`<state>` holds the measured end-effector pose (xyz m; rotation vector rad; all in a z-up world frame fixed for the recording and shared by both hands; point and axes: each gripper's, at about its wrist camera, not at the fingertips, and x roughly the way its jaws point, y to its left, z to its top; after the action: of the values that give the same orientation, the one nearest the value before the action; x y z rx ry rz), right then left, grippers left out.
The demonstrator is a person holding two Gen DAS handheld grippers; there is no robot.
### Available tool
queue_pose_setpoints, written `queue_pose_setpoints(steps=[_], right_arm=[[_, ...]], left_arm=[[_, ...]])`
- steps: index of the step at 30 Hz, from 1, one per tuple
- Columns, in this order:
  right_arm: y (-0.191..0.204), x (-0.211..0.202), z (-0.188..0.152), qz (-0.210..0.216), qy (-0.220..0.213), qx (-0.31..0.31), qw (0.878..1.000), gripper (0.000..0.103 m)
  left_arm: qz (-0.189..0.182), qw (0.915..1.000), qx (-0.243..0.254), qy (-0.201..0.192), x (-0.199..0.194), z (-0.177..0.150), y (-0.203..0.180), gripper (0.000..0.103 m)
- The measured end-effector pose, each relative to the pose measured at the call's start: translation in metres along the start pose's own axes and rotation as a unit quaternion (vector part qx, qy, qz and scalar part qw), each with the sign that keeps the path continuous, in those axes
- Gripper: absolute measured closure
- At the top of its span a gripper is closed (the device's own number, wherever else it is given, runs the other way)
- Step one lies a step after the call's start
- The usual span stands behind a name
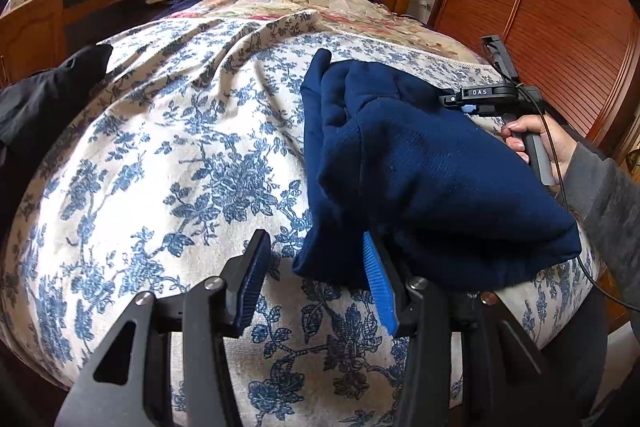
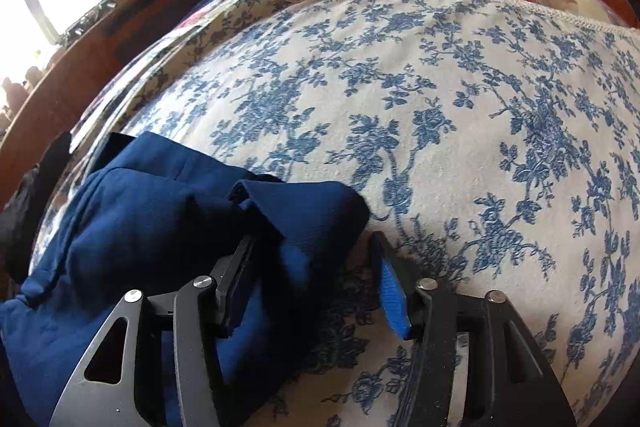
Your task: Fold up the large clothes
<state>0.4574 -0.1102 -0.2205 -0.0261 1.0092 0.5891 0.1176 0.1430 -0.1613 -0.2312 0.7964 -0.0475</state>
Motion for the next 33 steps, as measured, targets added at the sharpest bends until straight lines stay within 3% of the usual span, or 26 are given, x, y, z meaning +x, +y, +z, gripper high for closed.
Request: queue_pose_setpoints(steps=[2, 3, 5, 12, 13, 14, 15, 16, 18, 24, 28, 33], right_arm=[[0.003, -0.001, -0.001, 0.008, -0.004, -0.003, 1.0, 0.068], [0.004, -0.001, -0.002, 0.011, -0.005, -0.006, 1.0, 0.079], [0.003, -0.006, -0.002, 0.019, -0.012, -0.008, 1.0, 0.09], [0.024, -0.052, -0.001, 0.008, -0.066, -0.022, 0.998, 0.094], [0.029, -0.059, 0.0, 0.009, -0.074, -0.023, 0.997, 0.094], [0.035, -0.067, 0.001, 0.005, -0.081, -0.027, 0.996, 0.094], [0.038, -0.072, 0.001, 0.001, -0.085, -0.03, 0.996, 0.094], [0.043, -0.076, 0.001, -0.003, -0.088, -0.032, 0.996, 0.094], [0.052, -0.085, 0.003, -0.014, -0.096, -0.037, 0.995, 0.095], [0.088, -0.109, 0.011, -0.047, -0.142, -0.044, 0.988, 0.095], [0.128, -0.116, 0.019, -0.057, -0.157, -0.076, 0.983, 0.096], [0.192, -0.111, 0.033, -0.04, -0.17, -0.125, 0.977, 0.096]], left_arm=[[-0.005, 1.0, -0.005, 0.0, 0.002, -0.001, 0.001, 0.057], [-0.007, 1.0, -0.007, 0.0, 0.001, -0.002, 0.001, 0.057], [-0.017, 0.9998, -0.012, -0.002, 0.002, -0.003, 0.003, 0.057], [-0.057, 0.9979, -0.03, -0.002, 0.005, -0.001, 0.013, 0.058], [-0.062, 0.9977, -0.029, -0.002, 0.005, -0.001, 0.014, 0.063], [-0.074, 0.9969, -0.027, -0.003, 0.006, -0.001, 0.013, 0.077], [-0.089, 0.9957, -0.028, -0.003, 0.006, -0.002, 0.012, 0.085], [-0.09, 0.9955, -0.028, -0.005, 0.004, -0.001, 0.011, 0.089], [-0.086, 0.9962, -0.007, -0.014, -0.003, 0.004, 0.006, 0.095], [-0.074, 0.9953, 0.022, -0.057, -0.039, 0.02, 0.004, 0.097], [-0.062, 0.9943, 0.008, -0.087, -0.073, 0.033, 0.032, 0.097], [-0.005, 0.9927, 0.004, -0.121, -0.12, 0.047, 0.087, 0.097]])
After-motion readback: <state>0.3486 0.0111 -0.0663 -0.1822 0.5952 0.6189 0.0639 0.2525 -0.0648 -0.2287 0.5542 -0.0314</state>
